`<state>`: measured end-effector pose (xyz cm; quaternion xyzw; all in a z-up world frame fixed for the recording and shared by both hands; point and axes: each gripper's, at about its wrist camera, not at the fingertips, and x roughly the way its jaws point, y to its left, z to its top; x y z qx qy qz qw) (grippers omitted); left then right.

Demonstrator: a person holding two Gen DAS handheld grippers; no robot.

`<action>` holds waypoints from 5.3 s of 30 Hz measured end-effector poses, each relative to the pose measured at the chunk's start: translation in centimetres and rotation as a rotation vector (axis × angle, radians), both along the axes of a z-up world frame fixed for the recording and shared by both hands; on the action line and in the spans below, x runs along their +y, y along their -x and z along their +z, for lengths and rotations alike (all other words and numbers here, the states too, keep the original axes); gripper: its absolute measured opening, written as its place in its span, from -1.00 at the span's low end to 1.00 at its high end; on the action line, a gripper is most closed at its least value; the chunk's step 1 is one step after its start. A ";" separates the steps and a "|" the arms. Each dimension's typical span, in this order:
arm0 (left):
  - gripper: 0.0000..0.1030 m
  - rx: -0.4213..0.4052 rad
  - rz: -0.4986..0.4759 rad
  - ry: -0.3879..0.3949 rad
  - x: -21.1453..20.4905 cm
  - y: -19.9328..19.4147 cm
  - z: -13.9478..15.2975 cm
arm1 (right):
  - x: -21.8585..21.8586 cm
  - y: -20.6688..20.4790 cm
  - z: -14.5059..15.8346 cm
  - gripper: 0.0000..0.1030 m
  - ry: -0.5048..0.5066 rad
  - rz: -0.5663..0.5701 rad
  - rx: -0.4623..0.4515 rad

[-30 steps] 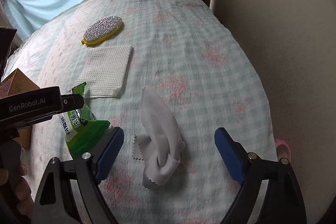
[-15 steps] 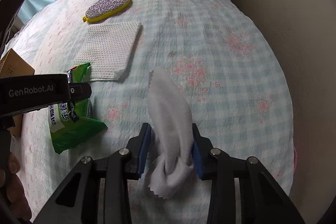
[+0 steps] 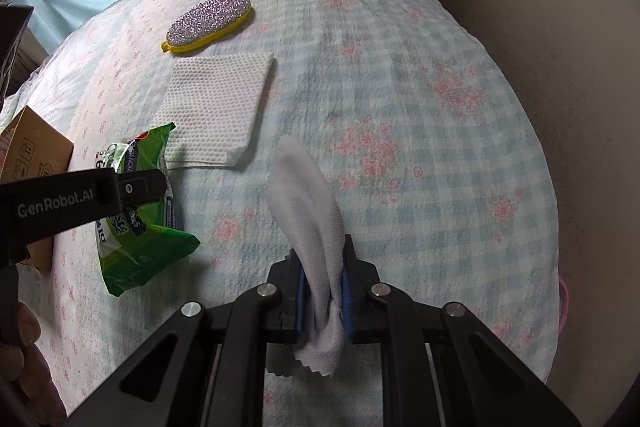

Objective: Organize soft objects
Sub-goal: 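Lift the green pack and white cloth and carry them over the box, then open both grippers to drop the pack and cloth into the box, then withdraw both tools from the box toward the silver sponge and white wipe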

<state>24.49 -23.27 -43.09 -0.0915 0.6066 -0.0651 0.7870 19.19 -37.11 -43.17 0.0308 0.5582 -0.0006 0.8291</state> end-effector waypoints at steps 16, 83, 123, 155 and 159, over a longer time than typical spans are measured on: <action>-0.44 -0.159 0.044 0.061 4.4 1.4 9.7 | 1.7 0.6 8.9 -0.77 0.001 -0.027 -0.122; -0.31 0.060 -0.193 -0.088 42.7 -1.5 7.1 | 38.5 -7.9 8.5 -0.74 -0.150 0.012 0.242; 1.00 -0.299 -0.074 -0.097 44.5 9.2 27.5 | 35.5 3.9 28.3 1.00 -0.088 0.040 -0.165; 0.99 -0.295 -0.538 -0.044 11.3 -9.8 23.4 | 11.0 -1.4 22.7 1.00 0.032 -0.138 -0.189; 0.99 -0.218 -0.629 -0.068 6.7 -14.0 17.7 | 9.1 -3.9 17.5 1.00 0.014 -0.128 -0.137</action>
